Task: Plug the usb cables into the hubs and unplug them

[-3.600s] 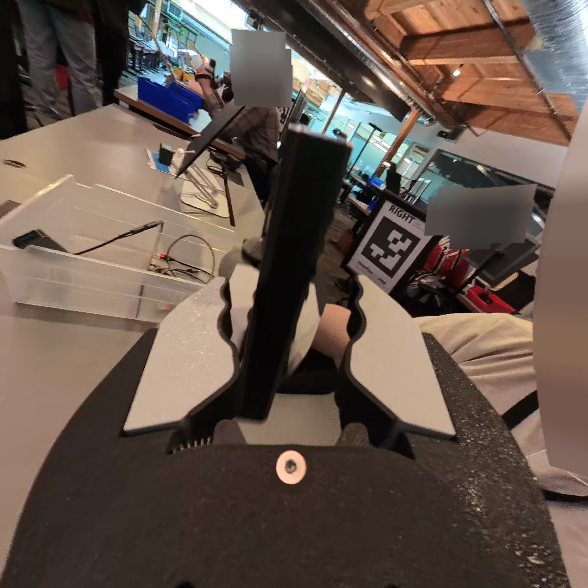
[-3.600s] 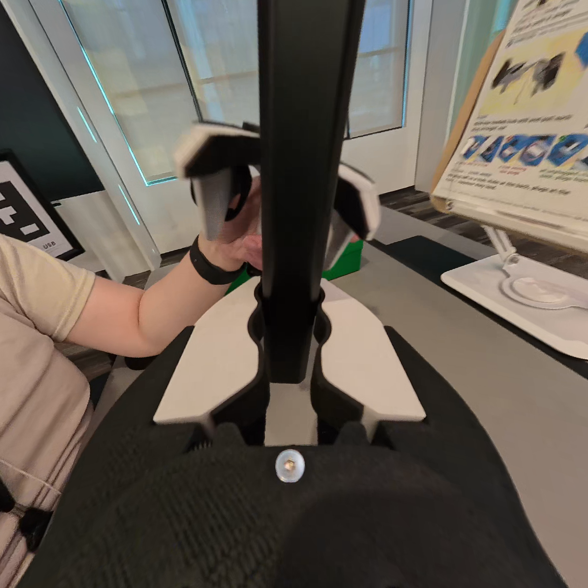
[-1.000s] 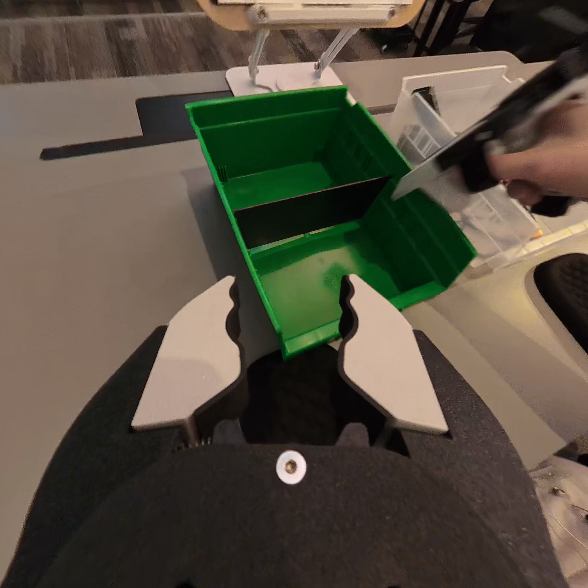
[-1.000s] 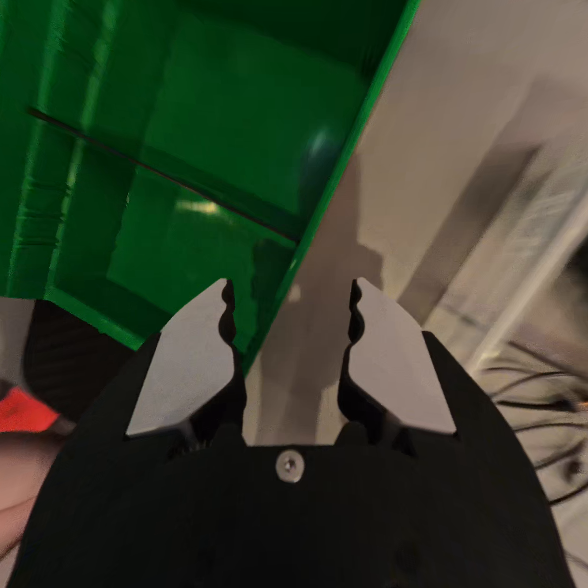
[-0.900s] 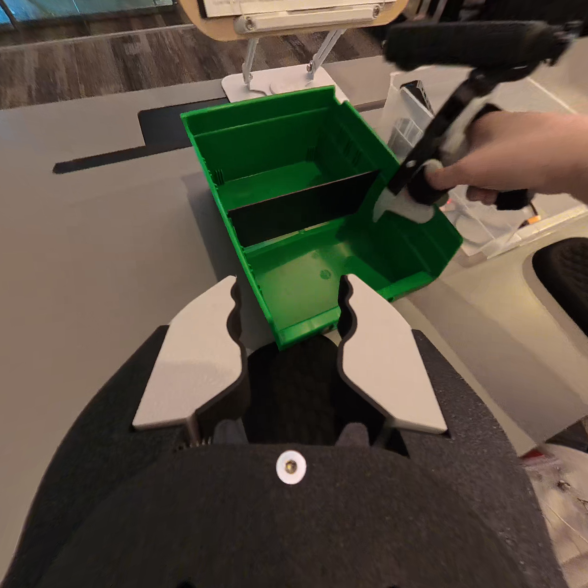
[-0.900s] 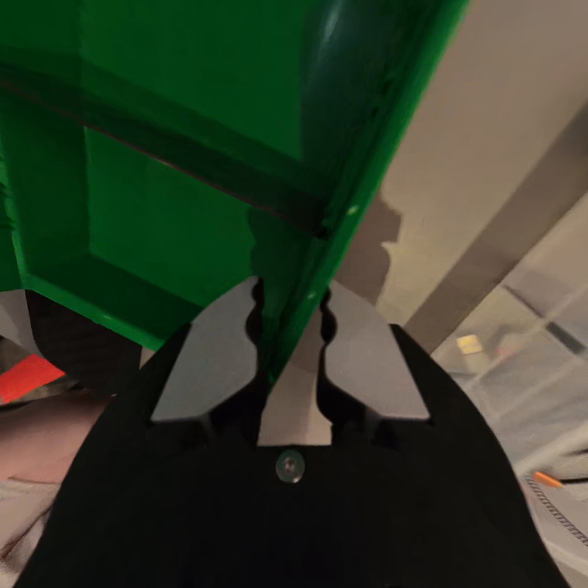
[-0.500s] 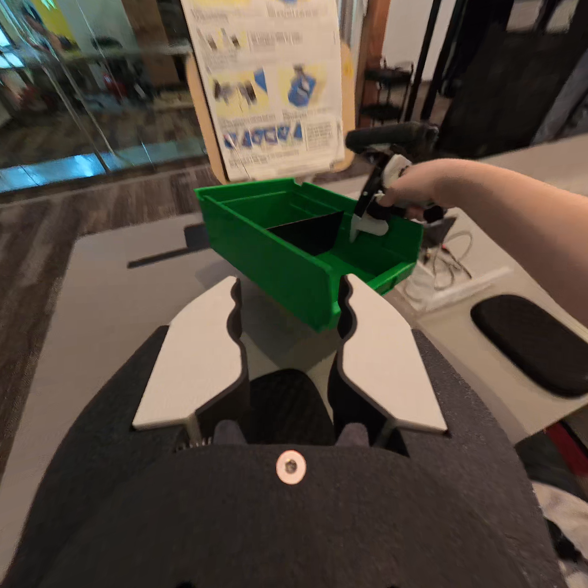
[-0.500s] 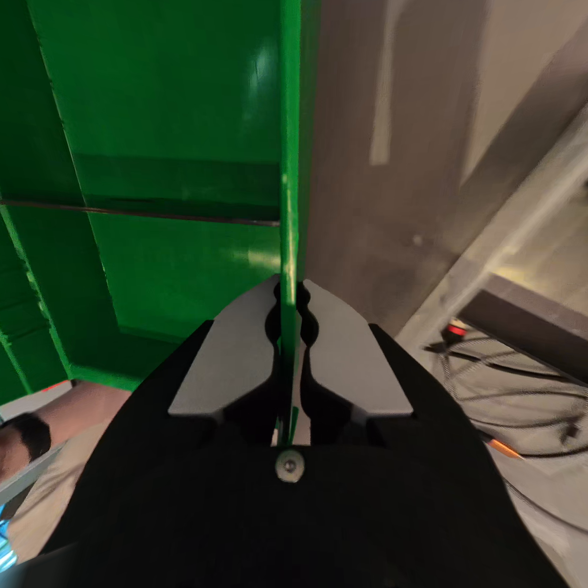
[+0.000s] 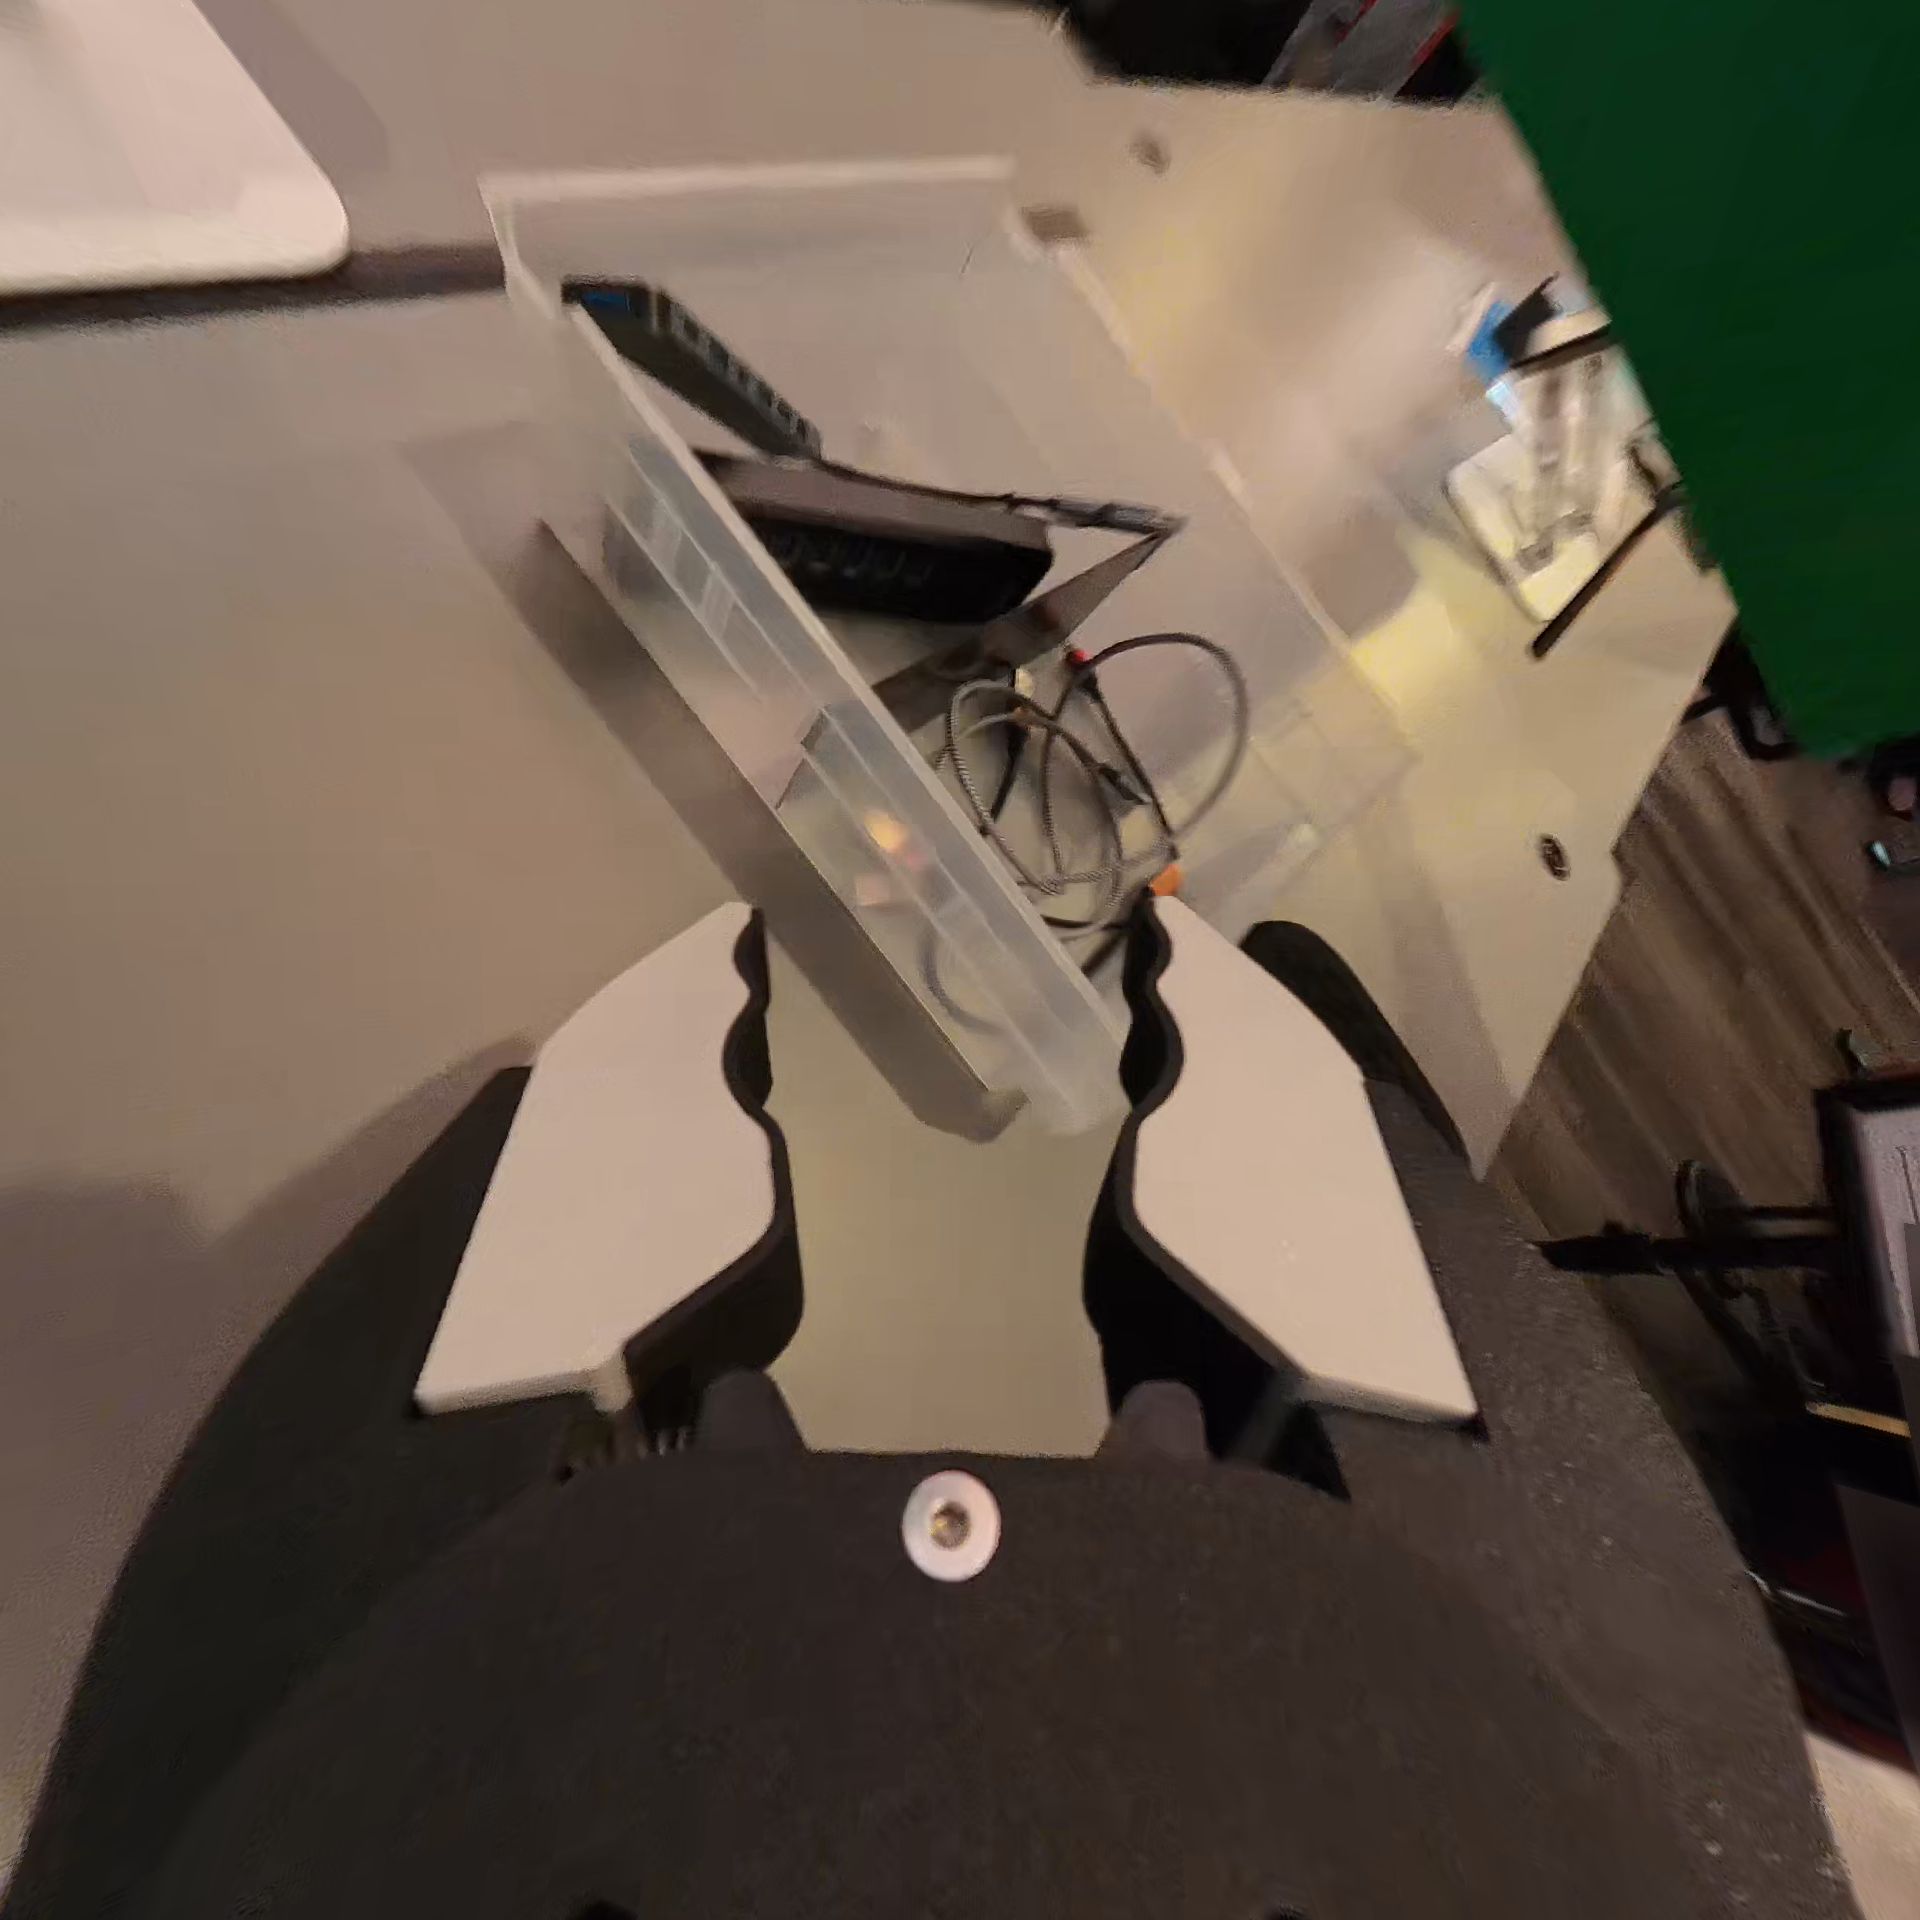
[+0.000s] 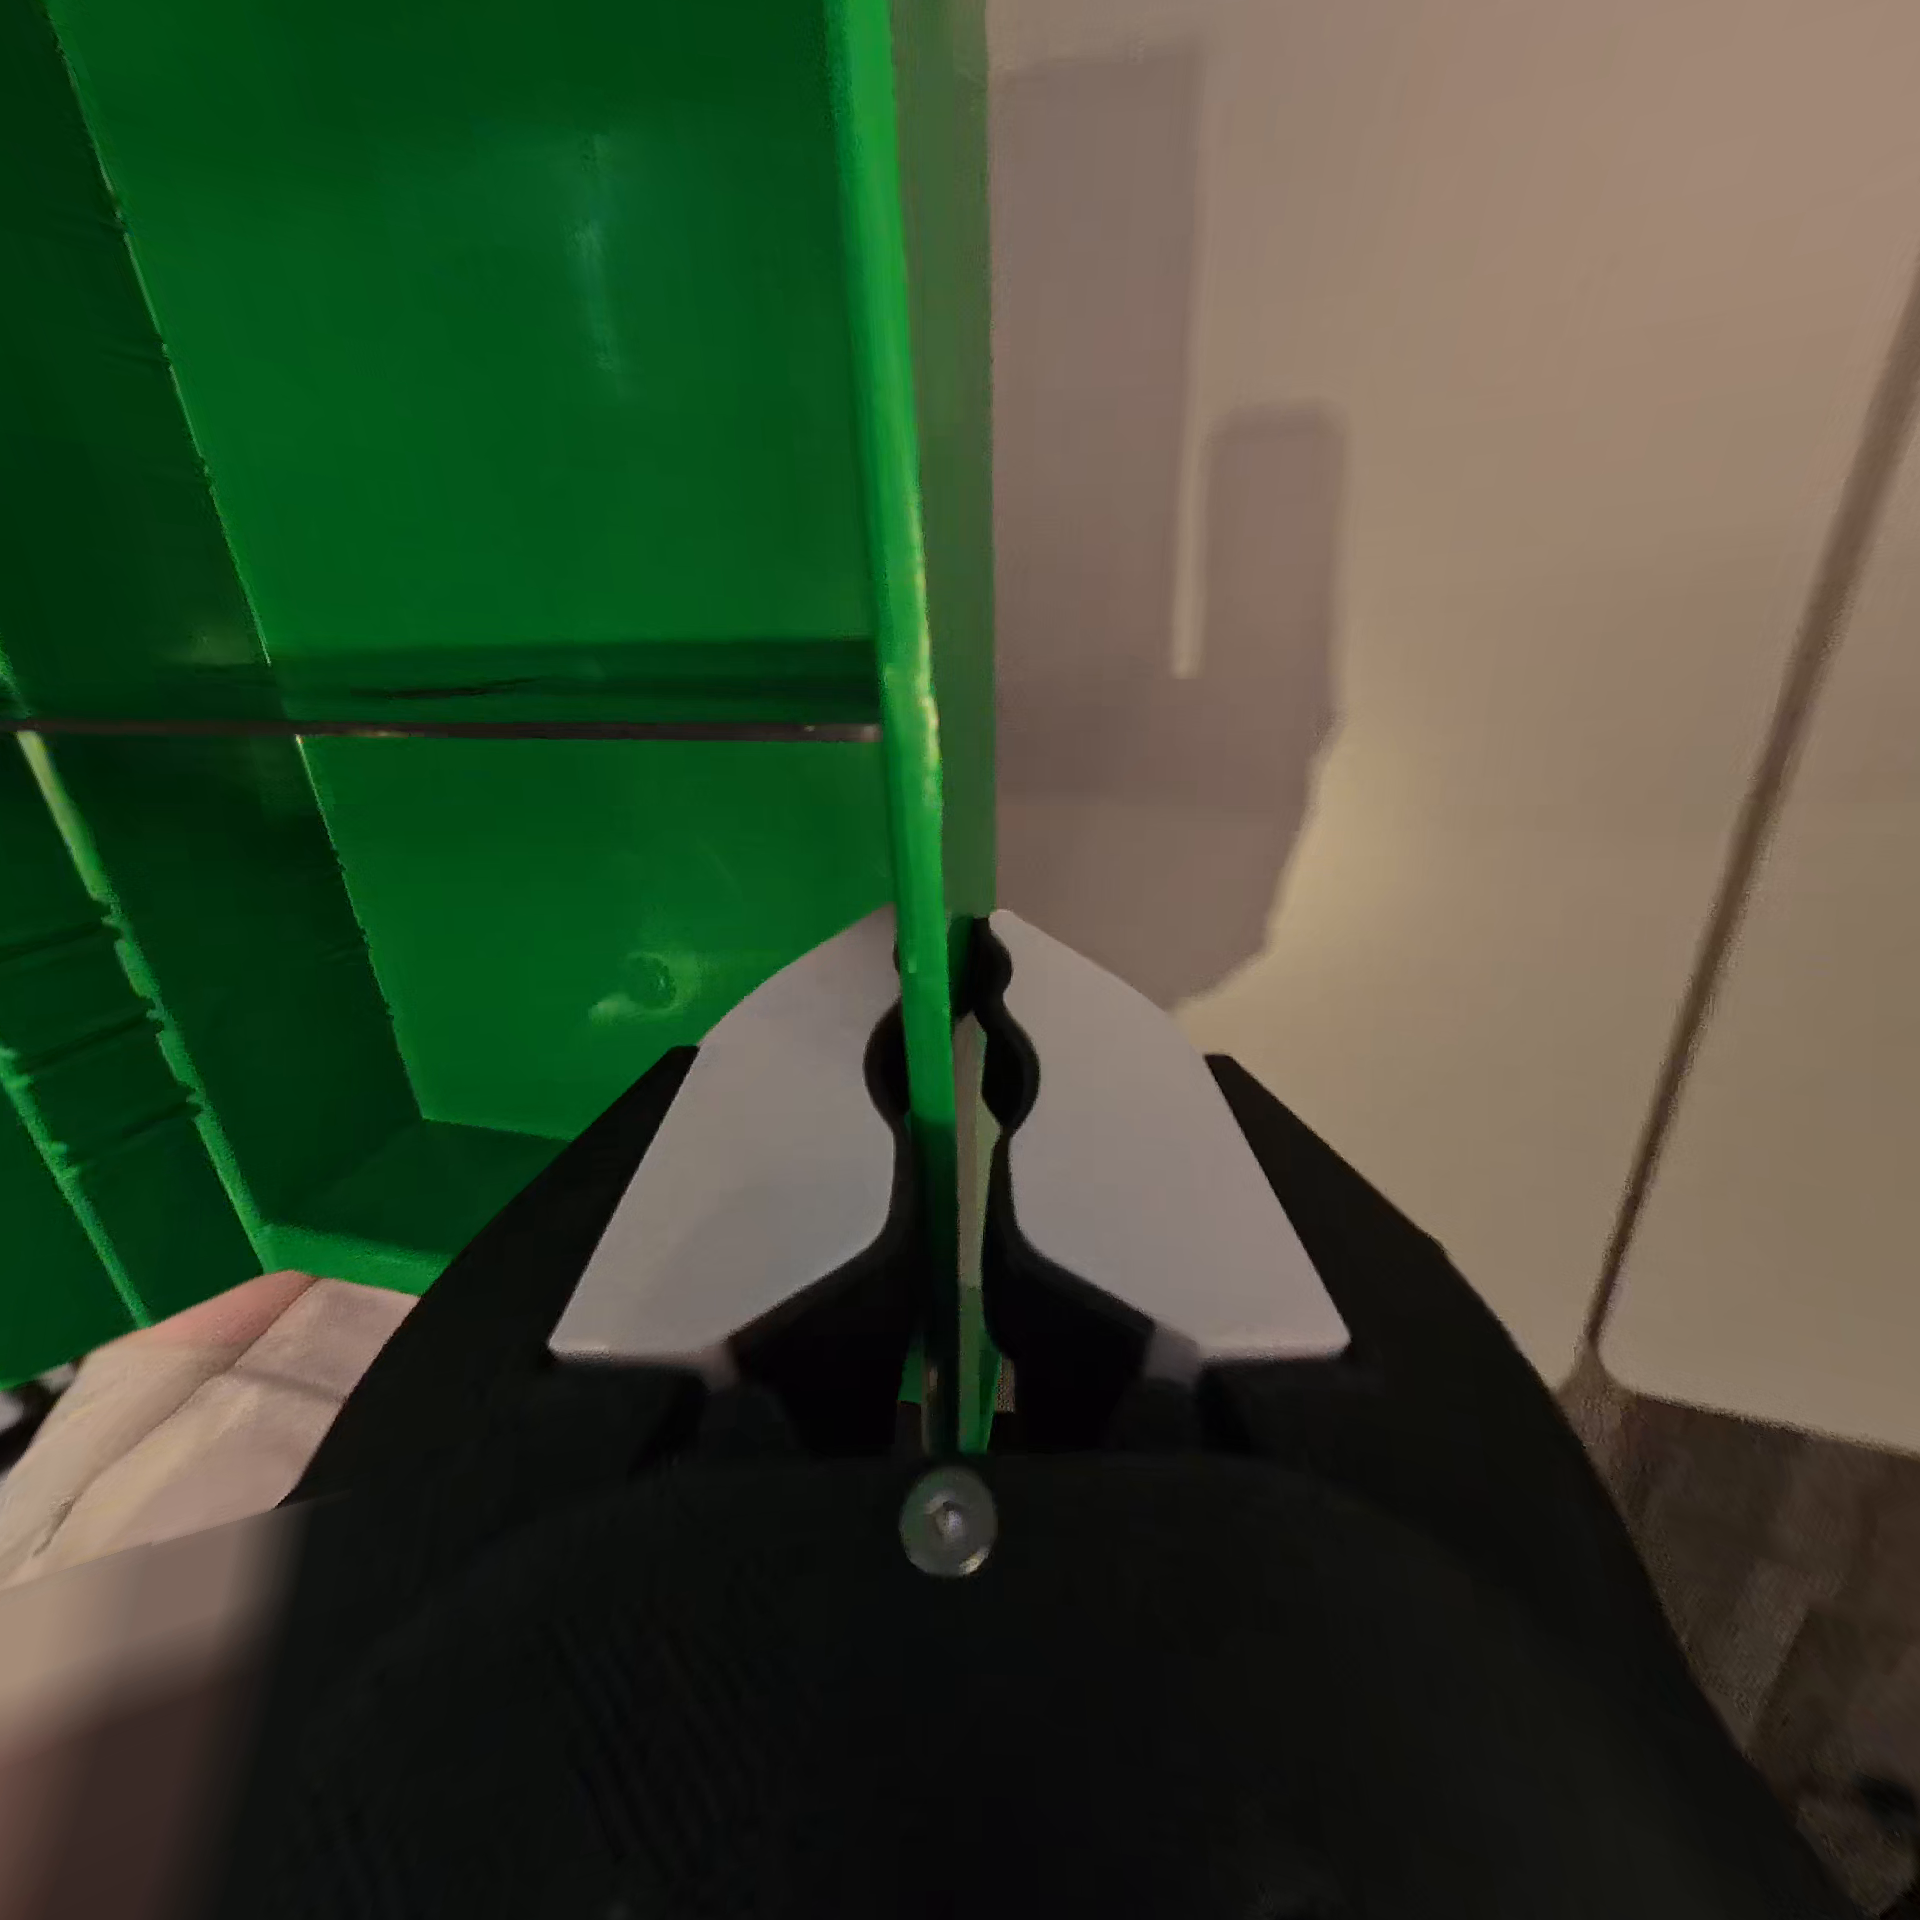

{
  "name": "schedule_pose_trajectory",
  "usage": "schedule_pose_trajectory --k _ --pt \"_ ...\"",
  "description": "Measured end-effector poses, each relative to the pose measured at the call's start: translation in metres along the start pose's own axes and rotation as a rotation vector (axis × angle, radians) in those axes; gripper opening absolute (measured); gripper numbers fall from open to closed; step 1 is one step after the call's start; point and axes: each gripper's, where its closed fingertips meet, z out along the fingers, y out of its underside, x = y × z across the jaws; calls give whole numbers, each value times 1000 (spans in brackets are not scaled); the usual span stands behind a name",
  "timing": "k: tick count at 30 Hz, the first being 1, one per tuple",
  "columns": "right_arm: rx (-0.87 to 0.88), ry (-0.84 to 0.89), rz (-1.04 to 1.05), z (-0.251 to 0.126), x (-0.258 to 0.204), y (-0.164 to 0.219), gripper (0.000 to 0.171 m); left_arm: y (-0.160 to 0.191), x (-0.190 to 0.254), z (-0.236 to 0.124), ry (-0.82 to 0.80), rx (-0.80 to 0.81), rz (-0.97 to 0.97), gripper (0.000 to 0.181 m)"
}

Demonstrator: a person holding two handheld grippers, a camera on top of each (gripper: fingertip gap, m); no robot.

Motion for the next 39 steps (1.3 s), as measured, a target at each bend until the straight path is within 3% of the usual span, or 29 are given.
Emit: schedule_pose_trajectory --k 4,7,8,12,17,22,27,30,34,39 --pt "2 108 160 1 104 55 8 14 5 72 -21 -250 -34 74" --pt "-29 98 270 16 150 96 8 34 -10 94 -153 -472 14 68" --pt "-38 85 300 22 160 107 8 40 -7 97 -130 -543 -22 71" --pt "-57 54 358 46 179 128 8 42 -3 95 -12 -696 -183 22" --pt "-76 44 279 78 159 114 10 23 -55 74 -63 -667 -195 16" --pt "-93 32 166 114 118 85 9 10 -136 20 -94 -548 -340 17" --pt "-135 26 80 148 85 64 10 21 -234 -74 -293 -463 -323 14" --pt "-157 56 51 162 77 55 10 40 -274 -130 -353 -406 -408 13" --pt "-138 64 64 173 73 43 9 71 -304 -190 -435 -436 -305 6" --pt "-90 100 94 179 81 36 9 97 -317 -233 -465 -406 -327 6"
